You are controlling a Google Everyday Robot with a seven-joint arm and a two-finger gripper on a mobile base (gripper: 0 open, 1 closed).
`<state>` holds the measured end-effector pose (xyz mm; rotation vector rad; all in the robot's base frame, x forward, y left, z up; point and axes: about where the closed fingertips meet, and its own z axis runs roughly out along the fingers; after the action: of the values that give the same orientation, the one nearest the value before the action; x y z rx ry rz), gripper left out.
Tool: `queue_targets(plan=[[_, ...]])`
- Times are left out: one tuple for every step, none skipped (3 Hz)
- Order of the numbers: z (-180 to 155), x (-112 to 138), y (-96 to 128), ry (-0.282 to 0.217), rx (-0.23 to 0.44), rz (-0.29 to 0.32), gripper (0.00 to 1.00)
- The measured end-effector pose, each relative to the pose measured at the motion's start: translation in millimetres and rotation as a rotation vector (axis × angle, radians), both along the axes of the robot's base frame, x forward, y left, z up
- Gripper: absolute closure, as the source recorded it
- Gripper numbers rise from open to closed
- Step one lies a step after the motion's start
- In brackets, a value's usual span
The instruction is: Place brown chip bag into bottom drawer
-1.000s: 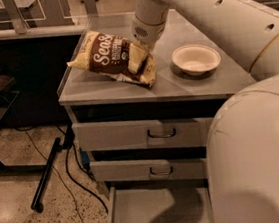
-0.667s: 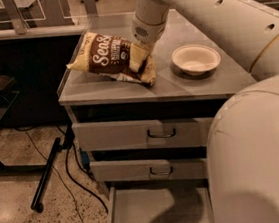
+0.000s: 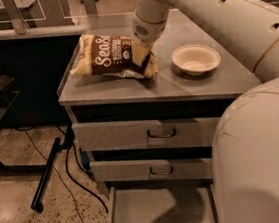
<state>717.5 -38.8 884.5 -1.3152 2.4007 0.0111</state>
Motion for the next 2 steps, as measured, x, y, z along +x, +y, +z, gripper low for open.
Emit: queue_targets(plan=[[28,-7,1,-0.056,0.022,0.026,1.0],[51,-18,-1,-0.095,0.048,0.054,1.0]])
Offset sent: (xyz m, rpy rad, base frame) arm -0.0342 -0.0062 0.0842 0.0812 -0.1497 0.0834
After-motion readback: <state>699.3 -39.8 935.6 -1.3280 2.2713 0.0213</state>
